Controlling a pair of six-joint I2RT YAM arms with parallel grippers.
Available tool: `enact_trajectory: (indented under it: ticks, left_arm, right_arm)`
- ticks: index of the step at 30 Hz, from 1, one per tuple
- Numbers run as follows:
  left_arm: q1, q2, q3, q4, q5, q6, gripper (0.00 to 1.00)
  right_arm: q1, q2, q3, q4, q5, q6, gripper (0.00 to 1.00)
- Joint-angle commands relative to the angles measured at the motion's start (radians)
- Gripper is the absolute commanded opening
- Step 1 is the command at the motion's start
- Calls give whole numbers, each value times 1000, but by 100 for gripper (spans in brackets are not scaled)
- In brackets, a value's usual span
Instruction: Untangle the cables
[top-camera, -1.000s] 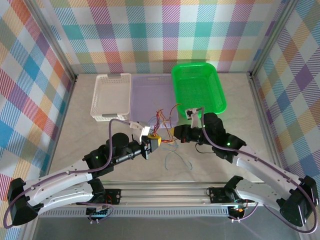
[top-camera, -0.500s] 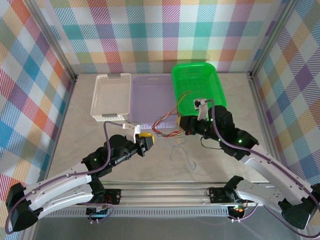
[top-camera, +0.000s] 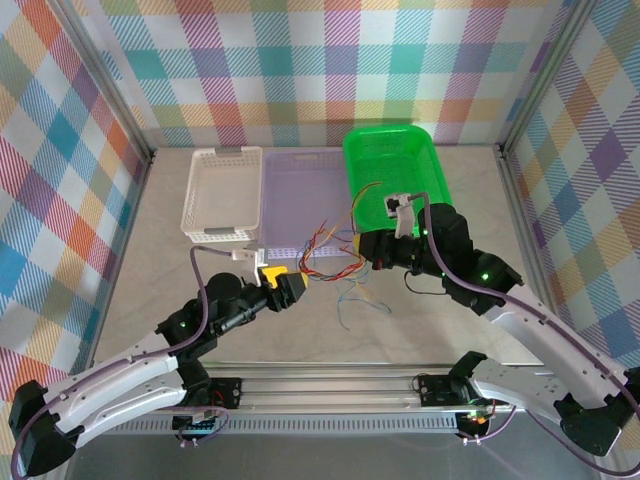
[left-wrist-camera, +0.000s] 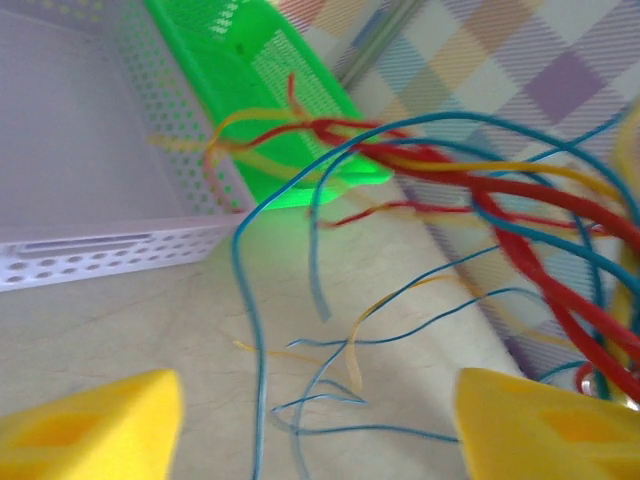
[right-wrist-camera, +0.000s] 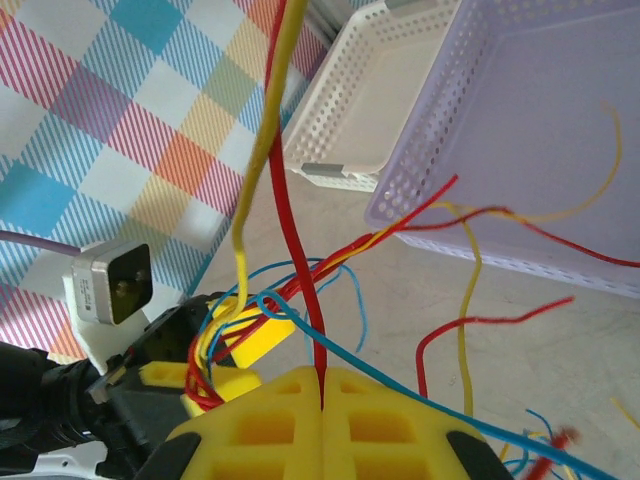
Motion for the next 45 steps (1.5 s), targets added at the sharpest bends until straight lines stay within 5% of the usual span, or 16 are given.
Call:
enact_trajectory:
  ticks: [1, 15, 34, 45]
  left_arm:
    - [10, -41, -43, 145, 111, -104, 78]
    - [-41, -57, -112, 210, 247, -61, 77]
    - [-170, 235, 56, 233, 136, 86, 89]
    - [-171, 339, 105, 241, 43, 92, 78]
  right_arm:
    - [-2, 3, 11, 58, -41, 18, 0]
    - [-5, 107, 140, -3, -21, 85, 0]
    - [-5, 148, 183, 8, -95, 147, 0]
    - [-5, 140, 173, 39, -145, 179, 0]
